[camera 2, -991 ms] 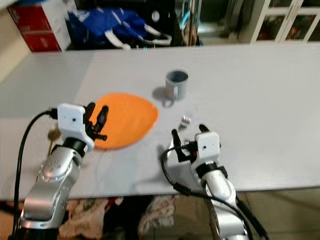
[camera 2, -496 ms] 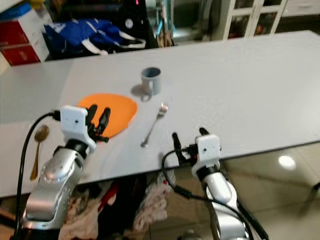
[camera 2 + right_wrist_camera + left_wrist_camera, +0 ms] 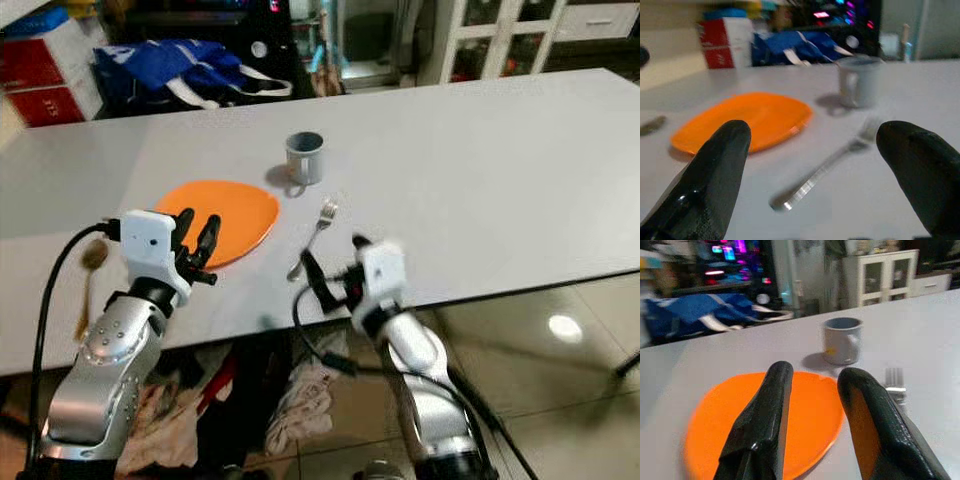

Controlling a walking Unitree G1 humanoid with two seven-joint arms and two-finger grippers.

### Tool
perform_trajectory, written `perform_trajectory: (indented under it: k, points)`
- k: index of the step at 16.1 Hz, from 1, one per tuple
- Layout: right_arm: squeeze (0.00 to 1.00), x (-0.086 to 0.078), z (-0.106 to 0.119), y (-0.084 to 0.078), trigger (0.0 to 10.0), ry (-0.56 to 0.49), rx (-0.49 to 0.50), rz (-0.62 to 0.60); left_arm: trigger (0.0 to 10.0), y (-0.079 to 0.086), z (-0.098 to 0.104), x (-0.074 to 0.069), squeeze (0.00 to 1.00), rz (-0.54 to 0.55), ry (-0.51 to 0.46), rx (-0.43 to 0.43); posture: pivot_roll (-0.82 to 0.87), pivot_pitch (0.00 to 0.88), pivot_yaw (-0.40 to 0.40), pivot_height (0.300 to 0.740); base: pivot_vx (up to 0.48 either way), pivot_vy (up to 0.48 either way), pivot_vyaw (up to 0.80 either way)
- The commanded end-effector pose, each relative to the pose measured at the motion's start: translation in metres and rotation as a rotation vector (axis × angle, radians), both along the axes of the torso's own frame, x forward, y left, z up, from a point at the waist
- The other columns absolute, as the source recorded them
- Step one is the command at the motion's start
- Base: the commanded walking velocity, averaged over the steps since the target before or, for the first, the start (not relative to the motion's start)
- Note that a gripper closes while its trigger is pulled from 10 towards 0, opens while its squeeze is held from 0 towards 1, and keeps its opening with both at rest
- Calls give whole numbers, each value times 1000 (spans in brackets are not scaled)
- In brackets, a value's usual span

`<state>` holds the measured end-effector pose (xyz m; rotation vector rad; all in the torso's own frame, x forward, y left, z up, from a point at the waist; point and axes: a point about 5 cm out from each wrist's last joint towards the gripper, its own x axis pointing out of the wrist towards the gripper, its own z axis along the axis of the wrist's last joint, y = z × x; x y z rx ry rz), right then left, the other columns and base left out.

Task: Setting the table

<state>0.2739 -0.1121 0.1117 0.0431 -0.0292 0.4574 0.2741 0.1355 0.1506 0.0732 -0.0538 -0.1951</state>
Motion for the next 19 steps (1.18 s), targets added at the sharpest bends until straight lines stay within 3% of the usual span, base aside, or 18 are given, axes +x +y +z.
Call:
perform_trajectory:
  k: [1,4,6,11,16,19]
  points:
    - [0,8,2,-7,10000,3,-1,-44,10000,11,0,-1,0,46,0,31,-117,4,79,722,0,0,0]
    - [0,10,-6,-26,10000,10,-59,-179,10000,23,-13,-2,0,74,37,34,-130,0,83,722,0,0,0]
    - [0,8,-9,-27,10000,14,-64,-177,10000,21,-15,3,0,79,45,29,-145,0,90,722,0,0,0]
    - [0,10,-11,-22,10000,9,-68,-174,10000,11,-9,12,0,53,20,7,-154,0,104,722,0,0,0]
    - [0,23,-20,2,10000,32,-156,-95,10000,6,-11,6,0,48,30,1,-136,0,90,722,0,0,0]
    - [0,38,-21,5,10000,50,-157,-97,10000,7,-9,-1,0,45,26,-3,-106,0,74,722,0,0,0]
